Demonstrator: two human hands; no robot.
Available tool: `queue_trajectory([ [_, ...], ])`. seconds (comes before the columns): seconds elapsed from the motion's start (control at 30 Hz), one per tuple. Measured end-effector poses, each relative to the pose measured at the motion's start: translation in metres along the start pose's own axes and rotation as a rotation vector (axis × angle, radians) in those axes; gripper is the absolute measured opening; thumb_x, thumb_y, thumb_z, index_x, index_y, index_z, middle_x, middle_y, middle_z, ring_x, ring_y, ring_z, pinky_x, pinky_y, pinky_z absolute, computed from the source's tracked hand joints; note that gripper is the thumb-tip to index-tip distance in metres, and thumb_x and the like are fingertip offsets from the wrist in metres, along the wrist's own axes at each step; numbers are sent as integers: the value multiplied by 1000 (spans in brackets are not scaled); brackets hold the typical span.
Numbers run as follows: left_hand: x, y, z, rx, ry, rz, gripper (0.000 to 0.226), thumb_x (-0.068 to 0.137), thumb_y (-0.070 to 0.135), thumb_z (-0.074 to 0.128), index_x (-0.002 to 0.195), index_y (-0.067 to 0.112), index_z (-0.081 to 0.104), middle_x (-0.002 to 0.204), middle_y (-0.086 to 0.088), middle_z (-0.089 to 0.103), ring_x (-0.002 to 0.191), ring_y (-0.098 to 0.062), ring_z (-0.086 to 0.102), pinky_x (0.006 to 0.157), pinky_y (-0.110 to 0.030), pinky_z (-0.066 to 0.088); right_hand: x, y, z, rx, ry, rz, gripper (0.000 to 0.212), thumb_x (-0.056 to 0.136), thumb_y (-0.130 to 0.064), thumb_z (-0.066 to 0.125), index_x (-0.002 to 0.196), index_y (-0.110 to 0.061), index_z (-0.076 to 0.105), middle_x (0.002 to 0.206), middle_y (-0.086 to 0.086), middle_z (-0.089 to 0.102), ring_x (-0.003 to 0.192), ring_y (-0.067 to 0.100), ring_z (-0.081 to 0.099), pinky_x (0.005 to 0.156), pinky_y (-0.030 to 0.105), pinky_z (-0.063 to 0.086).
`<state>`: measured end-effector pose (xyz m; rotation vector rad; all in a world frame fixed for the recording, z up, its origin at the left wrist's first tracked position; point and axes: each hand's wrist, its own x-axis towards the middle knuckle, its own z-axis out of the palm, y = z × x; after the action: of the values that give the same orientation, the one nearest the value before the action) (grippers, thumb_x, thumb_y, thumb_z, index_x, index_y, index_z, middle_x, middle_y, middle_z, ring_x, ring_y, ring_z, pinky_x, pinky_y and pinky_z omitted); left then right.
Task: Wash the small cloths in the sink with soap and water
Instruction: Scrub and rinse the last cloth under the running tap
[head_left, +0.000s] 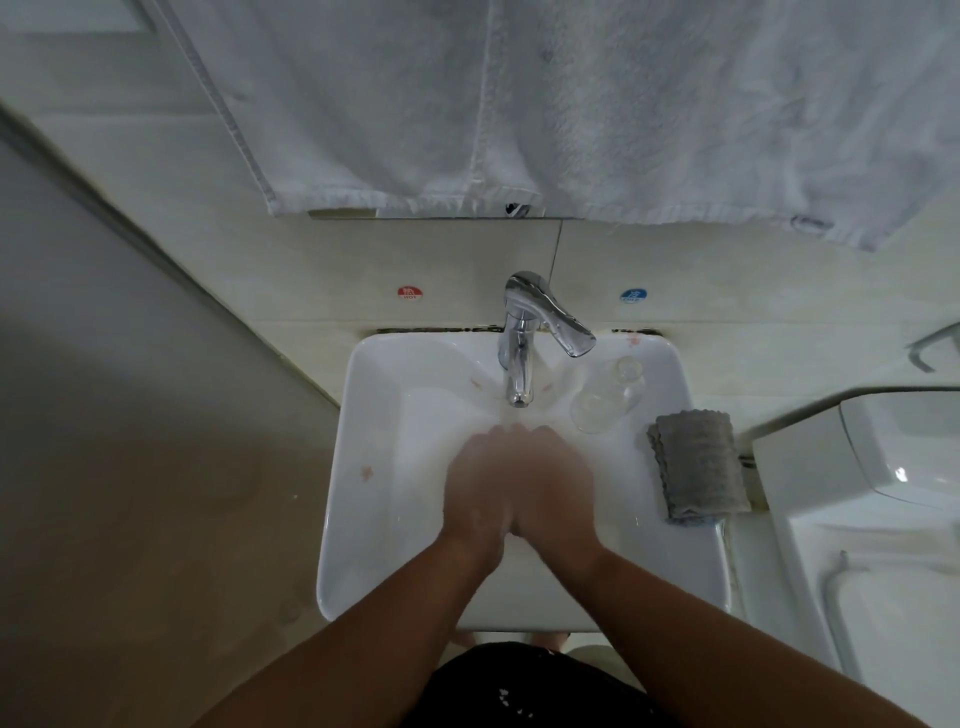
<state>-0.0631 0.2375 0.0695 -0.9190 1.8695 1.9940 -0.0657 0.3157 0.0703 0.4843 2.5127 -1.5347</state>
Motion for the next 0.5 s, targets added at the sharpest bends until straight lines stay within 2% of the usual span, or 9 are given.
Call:
queue_trajectory([
  [0.03, 4, 1, -2, -1, 32, 14, 25, 106, 34, 46, 90, 23, 62, 86, 2, 67, 83, -15, 67, 73, -29, 53, -10, -1, 3, -4, -34, -36, 37, 102, -40, 53, 70, -21, 54, 60, -8, 57, 57, -1, 55, 56, 12, 38],
  [0.1, 2, 3, -2, 41, 41, 37, 29, 107, 28, 43, 87, 17, 61, 84, 0, 66, 73, -3, 64, 73, -33, 50, -17, -1, 4, -41, -36, -104, 33, 102, -39, 51, 73, -23, 56, 61, -12, 58, 64, -3, 59, 58, 9, 39],
  [0.2, -17, 4, 5, -34, -66, -25, 36, 105, 37, 45, 83, 16, 63, 71, -7, 65, 53, -15, 60, 53, -30, 47, 15, 5, -1, -31, 60, 0, 41, 100, -41, 52, 72, -12, 55, 63, 1, 59, 63, 13, 58, 62, 25, 40],
  [0.27, -20, 5, 6, 21, -85, -19, 36, 104, 40, 47, 81, 16, 60, 64, -7, 58, 46, -17, 52, 48, -28, 42, 24, 3, -6, -13, 39, 35, 40, 99, -37, 53, 72, -7, 56, 65, 5, 60, 63, 17, 57, 66, 31, 41],
  [0.3, -15, 6, 6, 27, -36, 16, 35, 103, 40, 49, 81, 15, 60, 66, -8, 61, 50, -20, 57, 50, -31, 46, 20, 3, -5, -38, -2, 3, 37, 100, -35, 53, 74, -8, 58, 67, 4, 62, 65, 18, 59, 67, 32, 43],
  [0.37, 0, 9, 0, 41, 86, 73, 29, 102, 32, 53, 83, 11, 60, 79, -11, 66, 72, -26, 66, 67, -41, 56, -2, -1, 2, -214, -11, -195, 18, 98, -24, 59, 86, -12, 65, 75, 3, 66, 67, 19, 62, 64, 32, 48],
  [0.4, 5, 12, -2, 73, 120, 88, 25, 102, 26, 53, 84, 10, 59, 84, -12, 65, 79, -27, 65, 76, -43, 56, -15, -1, 6, -288, -3, -282, 7, 95, -18, 64, 93, -12, 68, 77, 2, 66, 66, 17, 63, 61, 30, 49],
  [0.43, 8, 14, -5, 97, 116, 94, 22, 102, 23, 52, 85, 10, 59, 86, -10, 65, 83, -26, 64, 80, -42, 55, -19, -2, 9, -278, 26, -308, 5, 95, -17, 64, 94, -14, 68, 76, -2, 65, 64, 12, 62, 61, 26, 48],
  [0.5, 1, 12, -1, 7, 56, 93, 26, 103, 24, 50, 82, 12, 59, 79, -8, 65, 79, -26, 65, 75, -37, 54, -8, -2, 6, -149, 38, -220, 27, 103, -26, 52, 79, -18, 62, 66, -7, 60, 60, 6, 58, 63, 25, 41],
])
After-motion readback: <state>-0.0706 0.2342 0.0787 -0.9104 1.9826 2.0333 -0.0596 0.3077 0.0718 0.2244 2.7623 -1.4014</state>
